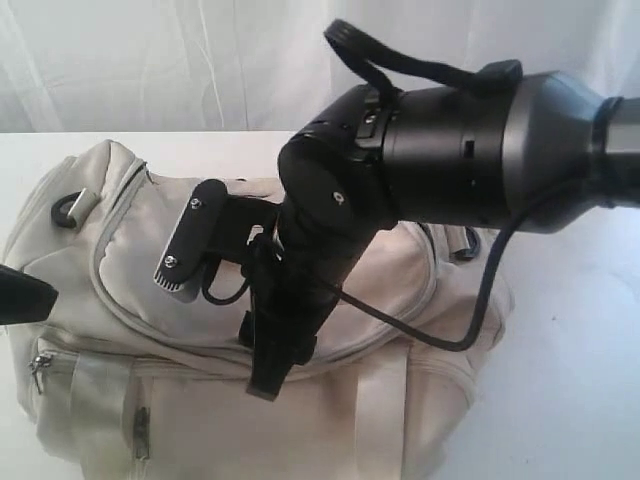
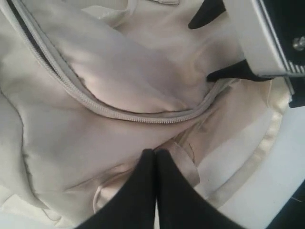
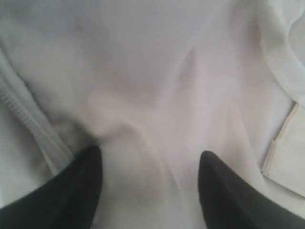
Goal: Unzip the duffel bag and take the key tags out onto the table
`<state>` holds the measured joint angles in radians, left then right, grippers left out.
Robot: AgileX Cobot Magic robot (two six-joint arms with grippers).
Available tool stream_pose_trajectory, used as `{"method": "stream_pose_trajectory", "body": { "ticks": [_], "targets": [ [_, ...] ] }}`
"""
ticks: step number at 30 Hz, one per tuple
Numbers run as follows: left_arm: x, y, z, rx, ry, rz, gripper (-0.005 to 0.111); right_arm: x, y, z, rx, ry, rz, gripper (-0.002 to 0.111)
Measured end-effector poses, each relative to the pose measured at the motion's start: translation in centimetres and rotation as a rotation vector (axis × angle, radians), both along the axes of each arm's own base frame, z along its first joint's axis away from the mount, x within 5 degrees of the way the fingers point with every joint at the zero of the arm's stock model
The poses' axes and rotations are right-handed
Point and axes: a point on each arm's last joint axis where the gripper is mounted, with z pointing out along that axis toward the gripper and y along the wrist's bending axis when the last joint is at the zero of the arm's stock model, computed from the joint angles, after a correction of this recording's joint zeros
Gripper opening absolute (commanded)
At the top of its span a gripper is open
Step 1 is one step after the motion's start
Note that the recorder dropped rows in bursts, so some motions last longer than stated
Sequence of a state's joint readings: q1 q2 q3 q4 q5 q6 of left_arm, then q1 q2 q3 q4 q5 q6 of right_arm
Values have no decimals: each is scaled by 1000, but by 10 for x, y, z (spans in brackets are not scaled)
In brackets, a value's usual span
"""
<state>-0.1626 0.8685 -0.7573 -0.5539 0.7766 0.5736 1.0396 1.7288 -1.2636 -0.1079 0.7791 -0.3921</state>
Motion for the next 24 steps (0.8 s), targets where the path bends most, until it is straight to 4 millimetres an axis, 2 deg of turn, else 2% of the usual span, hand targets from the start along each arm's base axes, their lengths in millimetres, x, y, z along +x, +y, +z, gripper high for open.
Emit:
{"method": "stream_pose_trajectory", "body": {
  "ticks": [4,9,15,19,24],
  "targets": [
    [0,0,0,0,0,0,0,1,2,-8,-18,13,-1,0],
    [0,0,0,1,-1,-1,0,4,4,-1,-13,-19,9,0],
    [0,0,0,-1,-2,-3,0,19,5,43,38,-222,-15,0],
    [-1,-1,0,-11,5,-6,0,33,7,68,65,-377,-43,0],
    [-1,-2,1,-20,9,-8,0,62,8,75,120,-455,-102,0]
  ]
}}
